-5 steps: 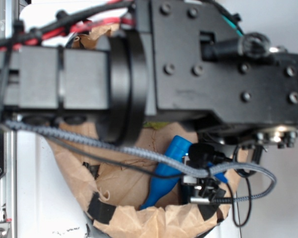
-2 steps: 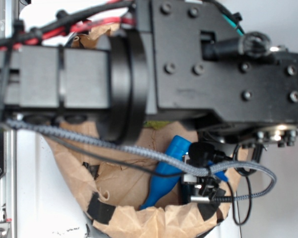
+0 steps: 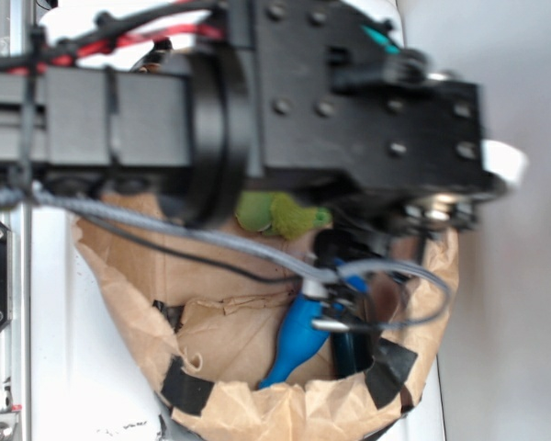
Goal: Grab the green animal.
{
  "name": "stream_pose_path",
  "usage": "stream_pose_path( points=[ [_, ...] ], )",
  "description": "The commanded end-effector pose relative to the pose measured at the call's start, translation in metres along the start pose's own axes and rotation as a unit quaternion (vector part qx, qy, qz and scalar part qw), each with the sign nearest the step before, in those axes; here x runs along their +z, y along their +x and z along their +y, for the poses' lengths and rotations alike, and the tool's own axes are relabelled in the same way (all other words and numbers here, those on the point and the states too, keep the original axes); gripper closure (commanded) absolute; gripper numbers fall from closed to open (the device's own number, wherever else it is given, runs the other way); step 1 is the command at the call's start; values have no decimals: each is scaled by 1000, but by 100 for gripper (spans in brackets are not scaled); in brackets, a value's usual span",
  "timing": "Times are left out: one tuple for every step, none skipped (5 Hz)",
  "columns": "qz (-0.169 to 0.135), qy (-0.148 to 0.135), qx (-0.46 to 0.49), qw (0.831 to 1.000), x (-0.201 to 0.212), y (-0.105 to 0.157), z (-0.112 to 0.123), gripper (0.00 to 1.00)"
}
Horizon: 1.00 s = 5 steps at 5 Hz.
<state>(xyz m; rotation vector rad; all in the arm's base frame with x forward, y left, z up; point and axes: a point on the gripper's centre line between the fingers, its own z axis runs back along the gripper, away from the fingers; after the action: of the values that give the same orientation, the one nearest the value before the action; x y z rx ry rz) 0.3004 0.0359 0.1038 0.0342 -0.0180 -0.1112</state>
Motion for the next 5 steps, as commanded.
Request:
stream_pose_path(
  points=[
    [-48, 6, -26, 999, 10, -21, 14, 0],
    [-46, 15, -20, 999, -12, -21, 13, 0],
    [-40, 8, -14, 999, -33, -17, 11, 0],
    [-52, 2, -5, 999, -55, -19, 4, 0],
    [-52, 3, -10, 999, -70, -22, -4, 0]
  ],
)
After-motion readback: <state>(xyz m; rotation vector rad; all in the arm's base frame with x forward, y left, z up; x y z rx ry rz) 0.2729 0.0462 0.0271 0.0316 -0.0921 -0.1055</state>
